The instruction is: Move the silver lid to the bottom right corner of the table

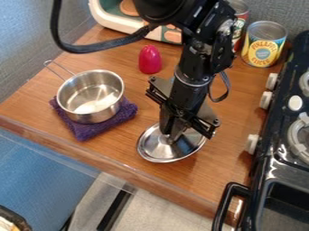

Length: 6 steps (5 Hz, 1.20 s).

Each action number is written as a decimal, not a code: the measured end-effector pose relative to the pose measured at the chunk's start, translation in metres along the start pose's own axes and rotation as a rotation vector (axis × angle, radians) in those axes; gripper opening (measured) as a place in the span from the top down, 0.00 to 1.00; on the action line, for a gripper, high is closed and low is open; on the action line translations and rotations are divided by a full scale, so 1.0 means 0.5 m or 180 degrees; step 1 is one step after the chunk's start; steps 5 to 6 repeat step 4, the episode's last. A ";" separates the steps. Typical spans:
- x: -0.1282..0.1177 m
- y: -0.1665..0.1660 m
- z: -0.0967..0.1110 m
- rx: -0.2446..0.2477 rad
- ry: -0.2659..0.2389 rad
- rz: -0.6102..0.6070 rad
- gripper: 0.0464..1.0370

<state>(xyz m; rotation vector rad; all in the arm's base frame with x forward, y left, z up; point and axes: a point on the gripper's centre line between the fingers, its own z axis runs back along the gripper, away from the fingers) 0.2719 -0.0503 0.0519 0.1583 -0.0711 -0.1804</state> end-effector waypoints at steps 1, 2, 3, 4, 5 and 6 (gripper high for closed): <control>-0.003 -0.011 0.006 -0.0161 -0.0004 -0.0069 0.67; -0.015 -0.003 0.076 -0.0231 -0.0157 -0.0045 0.36; -0.050 0.021 0.110 -0.0297 -0.0157 0.0114 0.08; -0.082 0.040 0.095 -0.0318 0.0024 0.0147 0.02; -0.082 0.040 0.095 -0.0318 0.0024 0.0147 0.02; -0.082 0.040 0.095 -0.0318 0.0024 0.0147 0.02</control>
